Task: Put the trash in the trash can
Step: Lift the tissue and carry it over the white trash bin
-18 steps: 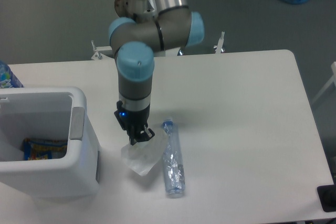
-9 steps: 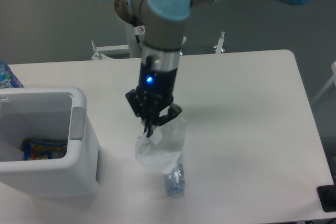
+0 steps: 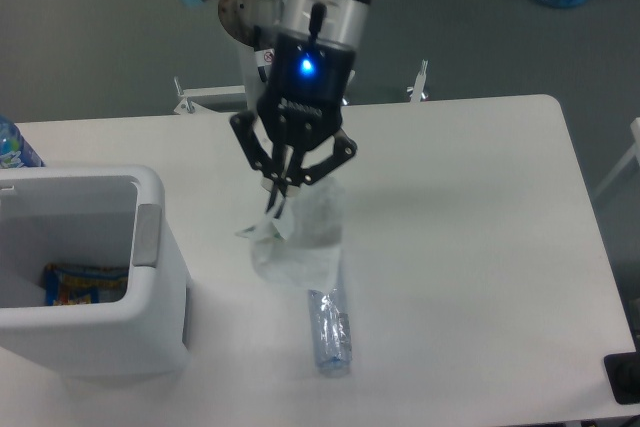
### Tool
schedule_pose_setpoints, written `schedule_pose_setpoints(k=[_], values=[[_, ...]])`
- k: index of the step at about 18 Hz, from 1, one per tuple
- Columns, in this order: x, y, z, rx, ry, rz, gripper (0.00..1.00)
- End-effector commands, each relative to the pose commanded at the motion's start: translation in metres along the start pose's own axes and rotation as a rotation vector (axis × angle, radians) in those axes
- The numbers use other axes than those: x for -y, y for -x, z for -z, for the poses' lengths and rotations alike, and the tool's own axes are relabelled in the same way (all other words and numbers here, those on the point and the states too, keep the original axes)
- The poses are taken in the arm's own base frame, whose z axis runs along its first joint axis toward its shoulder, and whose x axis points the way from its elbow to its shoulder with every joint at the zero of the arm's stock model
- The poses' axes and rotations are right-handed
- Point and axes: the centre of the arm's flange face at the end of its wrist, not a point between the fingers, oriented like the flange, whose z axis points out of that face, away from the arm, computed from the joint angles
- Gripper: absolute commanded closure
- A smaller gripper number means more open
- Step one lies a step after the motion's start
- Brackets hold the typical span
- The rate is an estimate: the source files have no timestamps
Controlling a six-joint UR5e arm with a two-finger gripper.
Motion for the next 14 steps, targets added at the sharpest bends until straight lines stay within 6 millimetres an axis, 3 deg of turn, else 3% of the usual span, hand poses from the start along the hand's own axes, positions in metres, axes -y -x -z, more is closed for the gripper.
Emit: schedule_pose_setpoints(k=[7, 14], values=[[0.002, -0.068, -0.027, -0.099, 0.029, -0.026, 0.95], [-0.004, -0.108, -0.063, -0.175, 0.080, -0.052, 0.95]])
